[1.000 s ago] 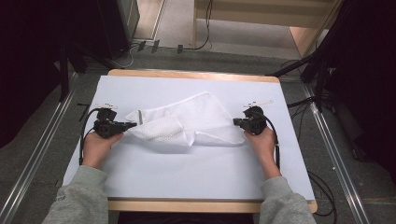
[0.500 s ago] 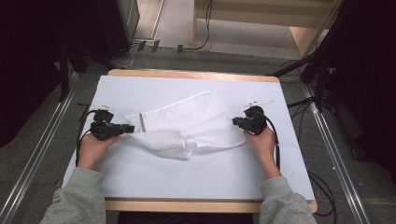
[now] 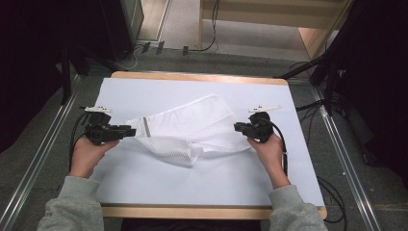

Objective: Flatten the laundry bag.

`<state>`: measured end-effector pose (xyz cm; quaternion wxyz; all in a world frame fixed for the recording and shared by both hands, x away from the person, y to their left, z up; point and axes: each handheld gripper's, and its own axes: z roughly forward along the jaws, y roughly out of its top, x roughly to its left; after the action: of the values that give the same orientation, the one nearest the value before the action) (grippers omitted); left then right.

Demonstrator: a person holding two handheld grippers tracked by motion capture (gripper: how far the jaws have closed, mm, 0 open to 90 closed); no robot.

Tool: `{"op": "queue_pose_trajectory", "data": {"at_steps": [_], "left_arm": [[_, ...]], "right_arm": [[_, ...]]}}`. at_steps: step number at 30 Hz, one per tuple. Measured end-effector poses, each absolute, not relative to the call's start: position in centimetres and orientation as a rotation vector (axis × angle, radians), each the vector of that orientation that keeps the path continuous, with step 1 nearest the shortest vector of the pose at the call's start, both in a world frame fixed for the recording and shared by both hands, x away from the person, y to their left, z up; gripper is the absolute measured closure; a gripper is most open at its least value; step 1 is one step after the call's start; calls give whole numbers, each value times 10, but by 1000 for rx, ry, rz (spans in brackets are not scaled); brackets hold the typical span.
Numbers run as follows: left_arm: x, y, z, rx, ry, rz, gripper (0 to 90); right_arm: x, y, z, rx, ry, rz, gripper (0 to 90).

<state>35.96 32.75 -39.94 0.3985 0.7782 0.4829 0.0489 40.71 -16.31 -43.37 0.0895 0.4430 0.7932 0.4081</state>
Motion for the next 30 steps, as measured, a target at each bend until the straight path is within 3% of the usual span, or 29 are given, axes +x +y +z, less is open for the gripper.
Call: {"op": "queue_pose_trajectory", "data": {"at_steps": [15,28,30], "left_arm": [[364,265,-388,2055,1054,50,648],[391,237,-401,2065,1030,-3,899],[392,235,-405,2085,1027,-17,900]], "right_arm": [[392,-151,-442,1272,2455,1164,886],[394,-160,-450,1332,2442,1149,891],[395,-163,-452,1343,2434,1141,892]]}}
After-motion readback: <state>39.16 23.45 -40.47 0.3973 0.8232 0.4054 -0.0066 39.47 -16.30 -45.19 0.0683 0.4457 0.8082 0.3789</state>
